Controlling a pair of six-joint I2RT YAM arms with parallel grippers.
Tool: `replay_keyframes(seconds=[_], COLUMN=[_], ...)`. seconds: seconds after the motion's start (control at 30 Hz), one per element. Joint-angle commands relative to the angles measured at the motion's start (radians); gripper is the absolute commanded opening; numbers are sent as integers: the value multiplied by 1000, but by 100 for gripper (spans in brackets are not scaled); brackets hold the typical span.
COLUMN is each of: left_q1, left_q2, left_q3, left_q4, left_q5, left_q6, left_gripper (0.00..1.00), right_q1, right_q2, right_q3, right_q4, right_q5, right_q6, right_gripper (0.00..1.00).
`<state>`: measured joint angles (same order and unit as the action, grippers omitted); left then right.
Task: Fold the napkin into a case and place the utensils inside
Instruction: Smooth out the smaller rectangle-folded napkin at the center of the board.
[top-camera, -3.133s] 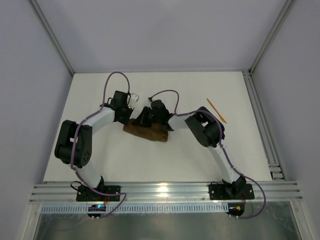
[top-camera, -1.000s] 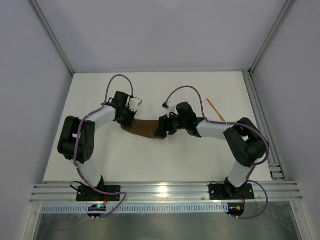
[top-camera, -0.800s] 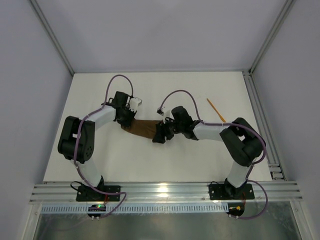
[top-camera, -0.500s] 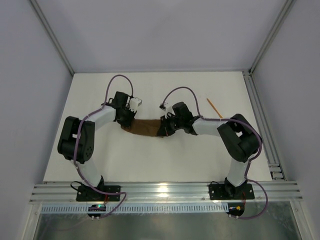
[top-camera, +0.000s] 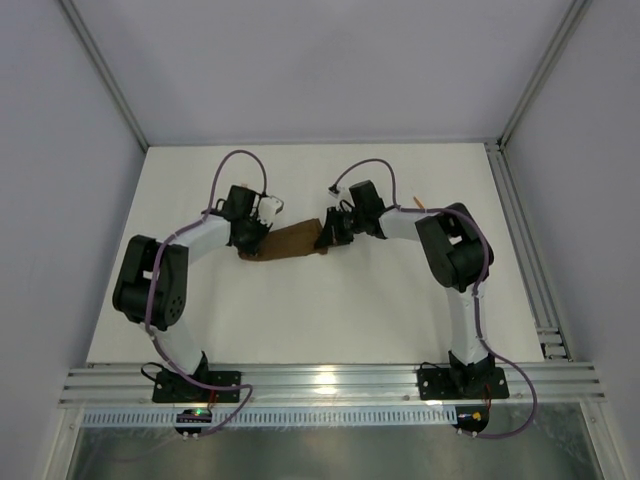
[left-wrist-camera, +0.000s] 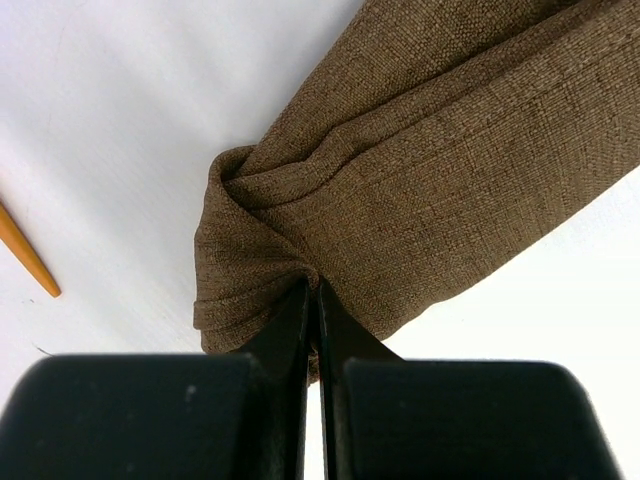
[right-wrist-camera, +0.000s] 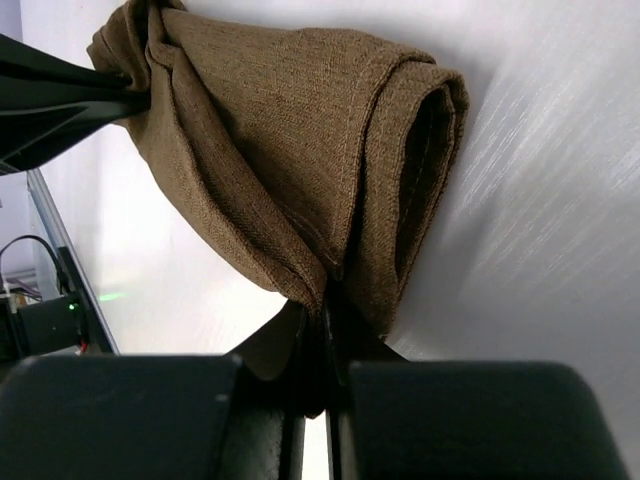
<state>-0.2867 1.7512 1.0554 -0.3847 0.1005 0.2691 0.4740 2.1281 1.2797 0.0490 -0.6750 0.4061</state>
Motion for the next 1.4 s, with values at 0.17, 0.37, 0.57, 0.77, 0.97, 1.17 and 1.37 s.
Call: replay_keyframes(seconds=[0.17,0.37,0.57,0.77,0.97,1.17,1.37], left_q1=[12,12,12,-3,-72,-109,-129], left_q2=[-13,-82,-168,-101,255,387,366], left_q3=[-70,-52,87,309,602,678,563], left_q4=[-57,-163,-278,-261,-260,-249,-201], left_q5=[-29,86,157,185,71,168,217], left_q6=[85,143,150,64,-30,-31,-30], left_gripper=[0,23,48,56,41,43,44], right_q1=[-21,5,5,5,6,11,11], right_q2=[-5,-33,-23,-19,-17,-20,-36], right_q3=[96,67,106,124,142,142,135], right_q4=[-153,-178,-221,-255,-264,-253,-258], right_q5=[26,32,38,26,6,5,74], right_q6=[-39,-52,-81,-128,-147,-144,-130], right_gripper=[13,15,15,15,18,22,36])
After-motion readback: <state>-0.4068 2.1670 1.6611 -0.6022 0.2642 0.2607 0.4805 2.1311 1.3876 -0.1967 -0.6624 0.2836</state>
